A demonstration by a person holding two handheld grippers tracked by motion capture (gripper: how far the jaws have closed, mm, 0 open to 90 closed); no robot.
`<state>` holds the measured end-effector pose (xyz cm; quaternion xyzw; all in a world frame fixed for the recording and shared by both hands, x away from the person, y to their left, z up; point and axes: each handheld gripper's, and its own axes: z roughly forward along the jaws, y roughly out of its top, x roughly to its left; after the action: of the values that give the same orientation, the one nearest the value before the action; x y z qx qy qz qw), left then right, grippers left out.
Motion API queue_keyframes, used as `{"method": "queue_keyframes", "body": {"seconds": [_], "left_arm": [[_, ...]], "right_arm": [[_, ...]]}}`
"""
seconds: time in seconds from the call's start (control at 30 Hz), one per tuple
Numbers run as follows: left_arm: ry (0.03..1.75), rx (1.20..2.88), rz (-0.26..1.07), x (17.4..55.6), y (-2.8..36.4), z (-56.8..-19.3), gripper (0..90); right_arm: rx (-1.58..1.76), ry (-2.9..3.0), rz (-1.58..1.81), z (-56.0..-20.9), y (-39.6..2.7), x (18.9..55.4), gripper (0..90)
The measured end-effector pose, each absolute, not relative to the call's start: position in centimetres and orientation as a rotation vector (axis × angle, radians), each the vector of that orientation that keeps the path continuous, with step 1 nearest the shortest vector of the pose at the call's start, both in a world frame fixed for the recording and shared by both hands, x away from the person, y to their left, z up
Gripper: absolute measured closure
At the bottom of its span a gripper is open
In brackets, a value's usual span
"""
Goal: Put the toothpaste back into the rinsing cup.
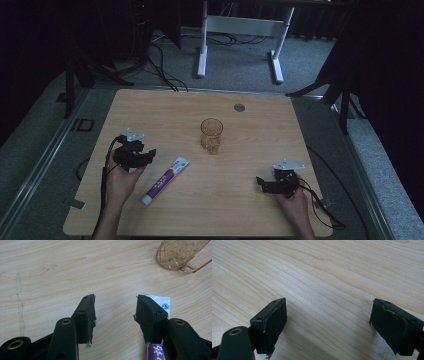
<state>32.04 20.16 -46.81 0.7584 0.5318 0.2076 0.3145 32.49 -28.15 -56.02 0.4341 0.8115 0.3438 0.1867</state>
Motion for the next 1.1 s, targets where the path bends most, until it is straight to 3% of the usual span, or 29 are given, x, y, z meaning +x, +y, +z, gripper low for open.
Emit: {"method": "queue_keyframes", "body": {"seconds": [1.1], "left_arm": [[1.408, 2.076, 0.528, 31.6, 18.7, -45.6, 50.0]], "right_arm": [[1.221, 2.284, 0.968, -56.0, -28.1, 32.5, 13.9]]}}
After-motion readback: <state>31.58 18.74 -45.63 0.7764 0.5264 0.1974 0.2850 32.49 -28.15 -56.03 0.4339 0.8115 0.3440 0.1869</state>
